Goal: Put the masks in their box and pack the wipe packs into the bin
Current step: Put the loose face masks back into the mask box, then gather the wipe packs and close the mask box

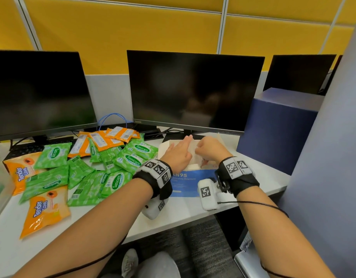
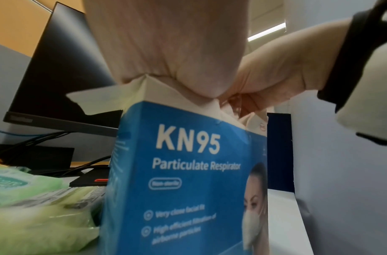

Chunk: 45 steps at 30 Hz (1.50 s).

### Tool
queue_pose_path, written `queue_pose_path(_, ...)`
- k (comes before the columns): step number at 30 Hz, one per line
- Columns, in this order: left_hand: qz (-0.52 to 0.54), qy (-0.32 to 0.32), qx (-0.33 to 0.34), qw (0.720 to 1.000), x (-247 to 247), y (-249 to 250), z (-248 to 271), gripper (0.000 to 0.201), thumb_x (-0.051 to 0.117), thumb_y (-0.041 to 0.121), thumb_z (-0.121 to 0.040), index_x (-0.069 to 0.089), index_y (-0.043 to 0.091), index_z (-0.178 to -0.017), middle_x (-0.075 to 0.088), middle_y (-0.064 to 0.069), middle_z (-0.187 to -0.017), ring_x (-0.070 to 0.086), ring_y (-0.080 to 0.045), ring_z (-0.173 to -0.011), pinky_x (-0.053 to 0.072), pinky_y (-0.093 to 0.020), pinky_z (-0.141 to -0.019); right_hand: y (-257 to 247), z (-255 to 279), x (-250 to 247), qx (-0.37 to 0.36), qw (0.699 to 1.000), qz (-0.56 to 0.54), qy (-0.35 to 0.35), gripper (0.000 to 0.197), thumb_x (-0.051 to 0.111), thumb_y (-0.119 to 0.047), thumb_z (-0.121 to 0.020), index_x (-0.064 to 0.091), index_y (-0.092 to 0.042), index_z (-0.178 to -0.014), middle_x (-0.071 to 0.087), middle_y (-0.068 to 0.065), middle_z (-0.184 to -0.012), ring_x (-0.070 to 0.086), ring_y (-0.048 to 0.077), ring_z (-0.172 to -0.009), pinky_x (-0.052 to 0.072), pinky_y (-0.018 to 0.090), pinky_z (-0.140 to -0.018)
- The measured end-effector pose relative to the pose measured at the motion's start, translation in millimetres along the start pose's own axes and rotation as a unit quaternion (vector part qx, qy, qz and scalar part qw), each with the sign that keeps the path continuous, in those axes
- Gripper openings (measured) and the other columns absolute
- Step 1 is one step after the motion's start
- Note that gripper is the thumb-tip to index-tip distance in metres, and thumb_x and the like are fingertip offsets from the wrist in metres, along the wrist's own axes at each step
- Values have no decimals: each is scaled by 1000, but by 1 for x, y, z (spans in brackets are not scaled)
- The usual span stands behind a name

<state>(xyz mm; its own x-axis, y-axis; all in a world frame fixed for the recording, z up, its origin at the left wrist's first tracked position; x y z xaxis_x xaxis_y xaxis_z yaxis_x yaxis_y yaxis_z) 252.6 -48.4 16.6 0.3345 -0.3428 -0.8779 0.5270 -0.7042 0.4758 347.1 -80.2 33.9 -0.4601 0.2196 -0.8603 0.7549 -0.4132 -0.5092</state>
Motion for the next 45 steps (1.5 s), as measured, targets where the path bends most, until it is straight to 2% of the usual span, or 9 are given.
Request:
queue_pose_path(4, 11, 19, -7, 1000, -2, 0, 0, 61, 29, 9, -96, 8, 15, -153, 7, -5, -161, 9, -20, -148, 1, -35, -120, -13, 3, -14, -12, 988, 37, 148, 12, 57, -10, -87, 68, -6, -92, 68, 12, -91, 66, 28, -89, 51, 32, -73)
queue_pose_path(9, 50, -9, -33, 998, -1, -12, -5, 50, 33, 5, -97, 32, 13, -146, 25, -9, -156, 21, -28, -144, 12, -40, -120, -25, 11, 34, -48, 981, 175, -69, 35, 46, -17, -99, 55, -1, -128, 58, 17, -130, 53, 29, -121, 39, 33, -101)
queue_pose_path(13, -42, -69, -15, 997, 0, -4, -7, 40, 29, 12, -102, 45, 12, -139, 34, -12, -150, 27, -25, -139, 12, -38, -115, -10, 10, 23, -21, 993, 44, -109, 31, 45, -17, -98, 63, -2, -118, 64, 16, -119, 61, 26, -100, 49, 36, -92)
queue_pose_path(17, -159, -108, -36, 981, 11, -10, -8, 51, 21, 36, -103, 22, 17, -151, 5, -7, -161, 5, -21, -149, 3, -41, -119, 8, 8, -31, 22, 996, 54, 68, 30, 41, -9, -96, 61, 3, -114, 63, 21, -118, 59, 35, -108, 46, 36, -84)
queue_pose_path(22, -148, -83, -44, 984, 13, -11, -8, 60, 22, 36, -102, 1, 12, -153, 0, -3, -162, 2, -15, -149, 0, -37, -121, 14, 12, -6, 57, 976, 209, -27, 35, 37, -7, -98, 53, 0, -128, 55, 17, -133, 53, 33, -120, 43, 36, -97)
queue_pose_path(28, -83, -72, -53, 992, 6, -12, -7, 53, 26, 25, -100, 19, 12, -150, 7, -5, -161, 9, -18, -148, 0, -35, -119, 20, 4, 4, 13, 955, 296, 4, 36, 37, -7, -95, 55, -3, -125, 45, 19, -136, 34, 34, -130, 31, 39, -108)
queue_pose_path(34, -134, -95, -46, 985, 13, -18, -11, 50, 14, 39, -103, 12, 31, -152, -1, -2, -162, -1, -25, -149, -1, -43, -119, -4, 7, 8, -74, 979, 180, -63, 44, 40, -4, -97, 55, -21, -135, 53, 7, -138, 50, 25, -124, 38, 29, -101)
queue_pose_path(38, -167, -97, -76, 978, 16, -22, -14, 54, 13, 42, -102, 3, 28, -153, -7, 0, -161, -4, -23, -149, -1, -41, -120, 0, 5, -6, -18, 977, 210, 38, 34, 43, -6, -96, 53, -3, -128, 57, 15, -130, 55, 29, -119, 43, 32, -96)
queue_pose_path(45, -127, -47, -94, 986, 13, -22, -12, 56, 16, 36, -102, 8, 16, -153, 3, -4, -161, 4, -19, -149, 3, -40, -120, 0, -9, 28, 28, 980, 189, -58, 55, 54, -12, -92, 33, 0, -142, 52, 16, -135, 51, 29, -123, 42, 33, -99)
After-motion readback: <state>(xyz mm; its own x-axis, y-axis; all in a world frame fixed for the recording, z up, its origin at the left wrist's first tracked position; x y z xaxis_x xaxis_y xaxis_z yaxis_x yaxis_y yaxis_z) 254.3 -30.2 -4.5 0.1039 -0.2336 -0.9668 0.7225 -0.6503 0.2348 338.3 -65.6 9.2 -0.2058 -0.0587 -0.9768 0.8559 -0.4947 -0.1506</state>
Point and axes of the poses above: each hand's wrist, its own z-axis away from the middle knuckle, its own x-axis out of the palm, y = z × x, the point moved 8 cm from there along -z, towards the middle knuckle
